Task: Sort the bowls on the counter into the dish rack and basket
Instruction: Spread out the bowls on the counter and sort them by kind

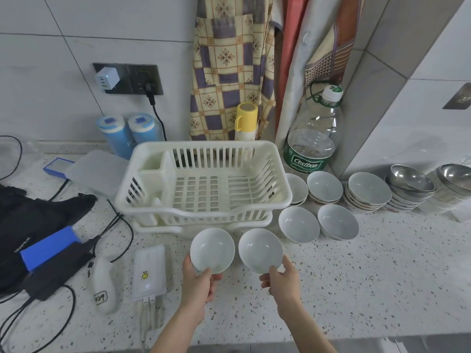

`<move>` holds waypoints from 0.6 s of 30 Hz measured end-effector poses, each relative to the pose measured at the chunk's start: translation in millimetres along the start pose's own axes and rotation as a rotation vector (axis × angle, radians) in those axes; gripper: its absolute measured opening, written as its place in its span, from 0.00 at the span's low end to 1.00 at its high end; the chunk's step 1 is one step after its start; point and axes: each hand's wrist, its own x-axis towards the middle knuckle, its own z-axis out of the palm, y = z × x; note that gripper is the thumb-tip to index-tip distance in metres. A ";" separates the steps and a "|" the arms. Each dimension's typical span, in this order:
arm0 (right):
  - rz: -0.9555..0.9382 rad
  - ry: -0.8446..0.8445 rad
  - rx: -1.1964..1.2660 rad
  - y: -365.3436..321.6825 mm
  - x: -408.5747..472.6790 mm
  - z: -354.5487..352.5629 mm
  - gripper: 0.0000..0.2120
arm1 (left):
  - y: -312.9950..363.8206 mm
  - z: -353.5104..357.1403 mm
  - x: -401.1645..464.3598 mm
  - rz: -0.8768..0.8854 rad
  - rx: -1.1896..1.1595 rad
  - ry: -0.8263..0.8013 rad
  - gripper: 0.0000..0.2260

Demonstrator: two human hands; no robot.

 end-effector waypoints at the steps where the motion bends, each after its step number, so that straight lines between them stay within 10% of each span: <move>1: 0.000 -0.003 0.000 0.7 0.5 -0.2 0.27 | -0.1 -0.3 0.6 0.004 0.003 0.000 0.26; 18: 0.026 -0.047 -0.040 3.0 7.9 -5.0 0.25 | -5.4 6.1 -2.7 0.054 0.045 0.033 0.27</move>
